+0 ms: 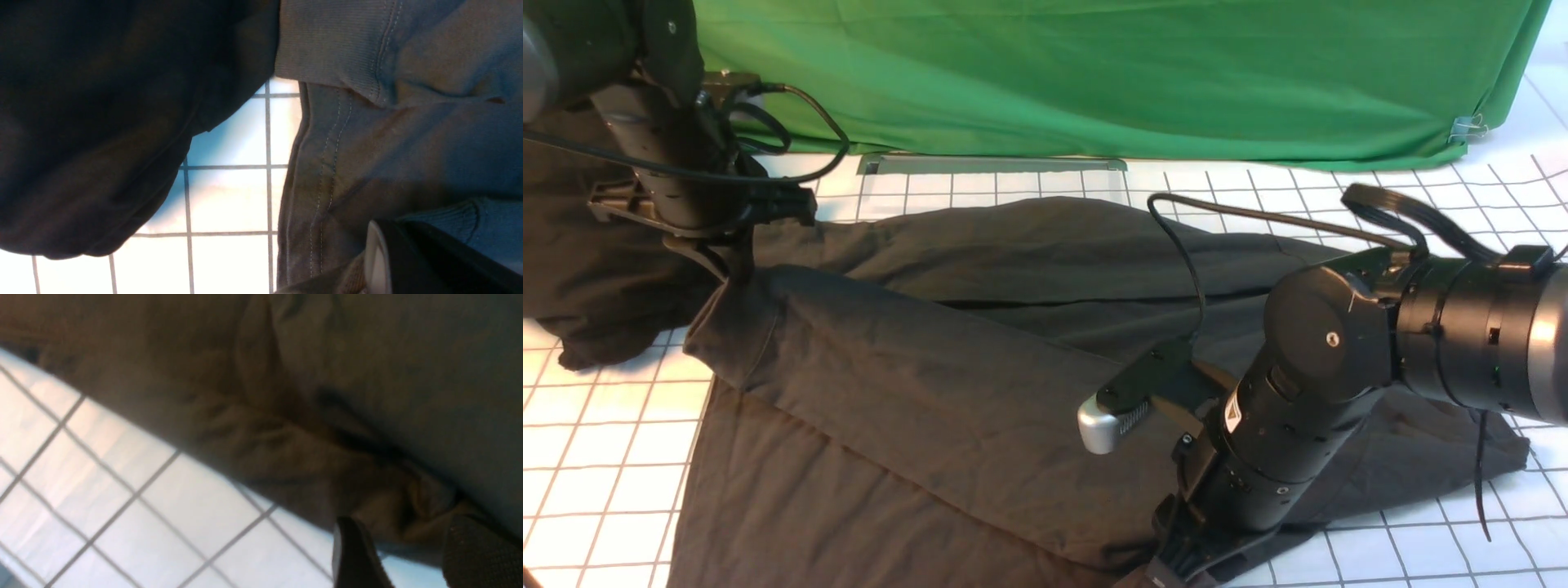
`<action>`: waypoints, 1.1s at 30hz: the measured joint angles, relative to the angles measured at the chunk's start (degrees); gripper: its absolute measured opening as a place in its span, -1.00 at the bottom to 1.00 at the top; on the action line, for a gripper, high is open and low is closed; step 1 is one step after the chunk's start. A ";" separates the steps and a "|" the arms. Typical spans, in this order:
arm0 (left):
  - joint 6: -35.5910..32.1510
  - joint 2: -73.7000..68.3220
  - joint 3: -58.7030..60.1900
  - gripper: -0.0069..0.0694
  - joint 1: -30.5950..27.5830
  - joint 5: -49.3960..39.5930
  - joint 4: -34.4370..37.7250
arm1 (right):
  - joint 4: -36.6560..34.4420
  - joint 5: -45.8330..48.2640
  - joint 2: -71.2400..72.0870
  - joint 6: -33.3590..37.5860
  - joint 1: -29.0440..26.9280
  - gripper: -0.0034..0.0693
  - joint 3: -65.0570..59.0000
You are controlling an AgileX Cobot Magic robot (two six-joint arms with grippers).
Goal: Fold a long-sleeved shirt over a white checkered tablecloth.
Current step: 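Fold the left side of the black T-shirt inward over its body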
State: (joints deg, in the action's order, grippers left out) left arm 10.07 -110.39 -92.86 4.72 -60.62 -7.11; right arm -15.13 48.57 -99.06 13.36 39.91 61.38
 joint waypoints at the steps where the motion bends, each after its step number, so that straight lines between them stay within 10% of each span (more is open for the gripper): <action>1: 0.00 0.00 0.00 -0.78 0.00 0.37 0.00 | 0.00 0.31 0.00 -0.27 0.00 -0.08 0.00; 24: -1.09 0.00 0.00 -0.78 0.00 3.17 0.00 | 2.27 -7.51 -4.69 -3.22 0.00 -0.09 0.04; 33: -1.22 0.00 0.00 -0.78 0.00 3.17 0.00 | 2.28 -8.19 -4.63 -2.06 0.00 -0.84 0.04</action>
State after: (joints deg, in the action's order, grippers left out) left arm 8.85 -110.39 -92.86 4.72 -57.45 -7.11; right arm -12.85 40.37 -103.69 11.30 39.91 61.43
